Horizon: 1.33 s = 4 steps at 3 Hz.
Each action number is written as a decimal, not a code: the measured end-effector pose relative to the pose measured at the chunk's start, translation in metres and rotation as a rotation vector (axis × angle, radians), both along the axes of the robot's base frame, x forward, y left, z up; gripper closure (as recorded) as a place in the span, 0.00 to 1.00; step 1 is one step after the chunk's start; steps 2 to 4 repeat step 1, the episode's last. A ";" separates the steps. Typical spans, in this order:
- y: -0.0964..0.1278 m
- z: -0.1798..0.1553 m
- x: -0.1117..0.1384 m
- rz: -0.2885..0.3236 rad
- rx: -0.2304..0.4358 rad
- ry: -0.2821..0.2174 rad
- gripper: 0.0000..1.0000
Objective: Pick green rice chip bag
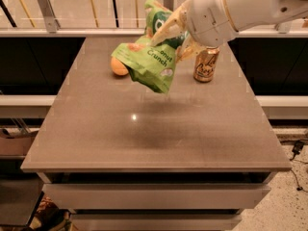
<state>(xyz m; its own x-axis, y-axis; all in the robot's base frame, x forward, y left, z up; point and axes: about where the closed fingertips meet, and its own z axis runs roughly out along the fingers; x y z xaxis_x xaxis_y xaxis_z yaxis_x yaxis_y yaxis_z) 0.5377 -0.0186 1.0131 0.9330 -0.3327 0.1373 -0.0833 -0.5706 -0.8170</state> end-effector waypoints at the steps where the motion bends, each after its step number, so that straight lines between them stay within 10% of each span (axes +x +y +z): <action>1: 0.000 0.000 0.000 0.000 0.000 0.000 1.00; 4: 0.000 0.000 0.000 0.000 0.000 0.000 1.00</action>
Offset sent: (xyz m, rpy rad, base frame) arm 0.0000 0.0000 0.0000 0.0000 0.0000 0.0000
